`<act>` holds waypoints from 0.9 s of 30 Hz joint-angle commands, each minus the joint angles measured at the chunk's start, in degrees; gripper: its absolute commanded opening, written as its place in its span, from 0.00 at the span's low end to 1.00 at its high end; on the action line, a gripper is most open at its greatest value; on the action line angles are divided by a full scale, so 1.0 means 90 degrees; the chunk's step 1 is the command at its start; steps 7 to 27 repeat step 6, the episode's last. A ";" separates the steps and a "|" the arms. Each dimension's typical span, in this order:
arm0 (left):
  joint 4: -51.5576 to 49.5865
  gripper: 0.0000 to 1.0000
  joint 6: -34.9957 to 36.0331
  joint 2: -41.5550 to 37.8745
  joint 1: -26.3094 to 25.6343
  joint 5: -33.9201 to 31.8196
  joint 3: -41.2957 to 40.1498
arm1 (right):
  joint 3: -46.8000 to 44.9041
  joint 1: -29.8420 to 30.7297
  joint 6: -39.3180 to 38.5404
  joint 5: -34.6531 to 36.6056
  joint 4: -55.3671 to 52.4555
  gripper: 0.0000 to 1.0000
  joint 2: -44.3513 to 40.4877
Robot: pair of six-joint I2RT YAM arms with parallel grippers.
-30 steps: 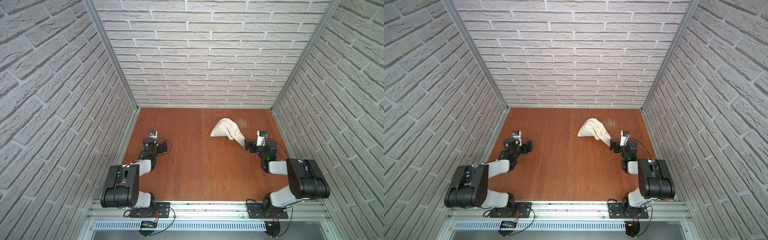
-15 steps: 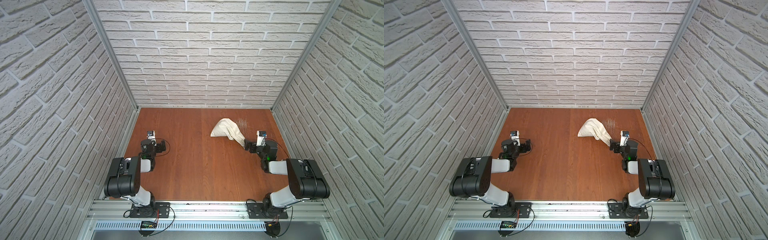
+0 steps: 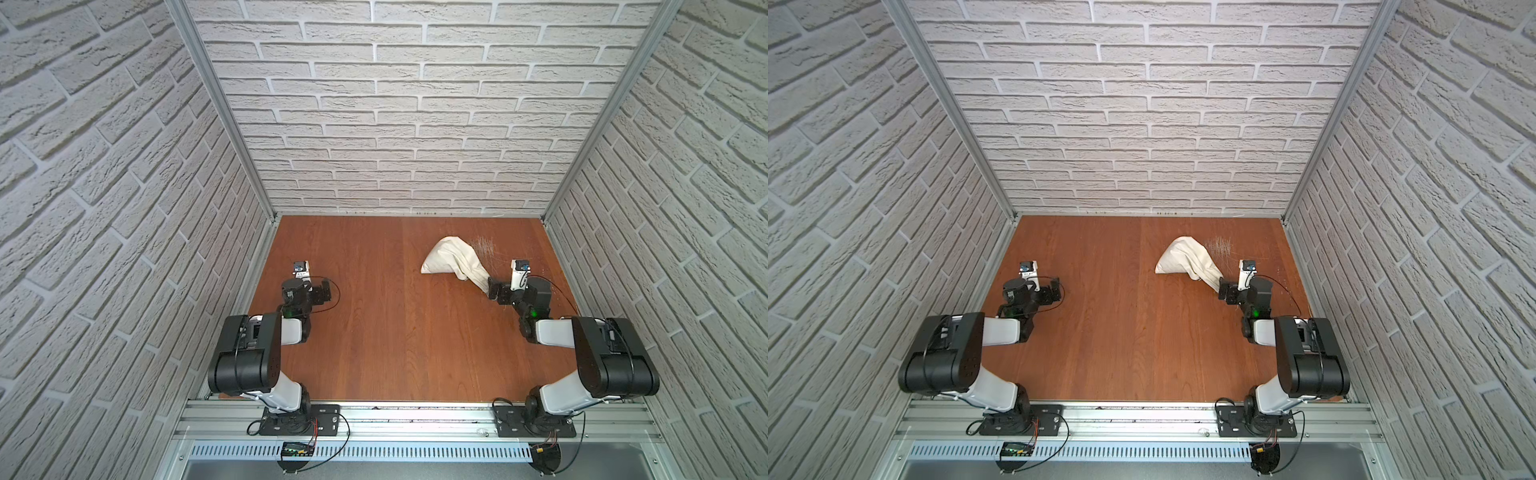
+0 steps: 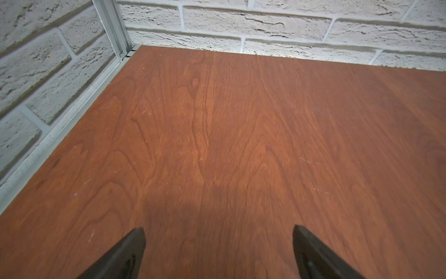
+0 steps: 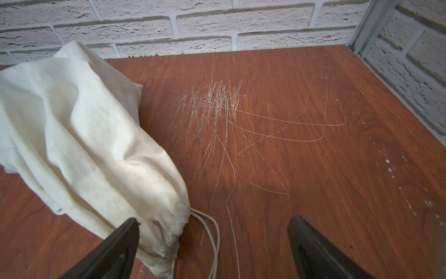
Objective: Close the soil bag
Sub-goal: Reset both arms
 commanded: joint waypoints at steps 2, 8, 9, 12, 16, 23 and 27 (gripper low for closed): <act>0.0290 0.98 -0.0059 0.0009 0.0026 0.0048 0.0066 | 0.0078 0.0038 -0.0081 0.0083 0.0151 0.99 0.0021; 0.0313 0.98 -0.0059 0.0014 0.0027 0.0049 0.0050 | 0.0082 0.0034 -0.0080 0.0078 0.0153 0.99 0.0029; 0.0313 0.98 -0.0059 0.0014 0.0027 0.0049 0.0050 | 0.0082 0.0034 -0.0080 0.0078 0.0153 0.99 0.0029; 0.0313 0.98 -0.0059 0.0014 0.0027 0.0049 0.0050 | 0.0082 0.0034 -0.0080 0.0078 0.0153 0.99 0.0029; 0.0313 0.98 -0.0059 0.0014 0.0027 0.0049 0.0050 | 0.0082 0.0034 -0.0080 0.0078 0.0153 0.99 0.0029; 0.0313 0.98 -0.0059 0.0014 0.0027 0.0049 0.0050 | 0.0082 0.0034 -0.0080 0.0078 0.0153 0.99 0.0029; 0.0313 0.98 -0.0059 0.0014 0.0027 0.0049 0.0050 | 0.0082 0.0034 -0.0080 0.0078 0.0153 0.99 0.0029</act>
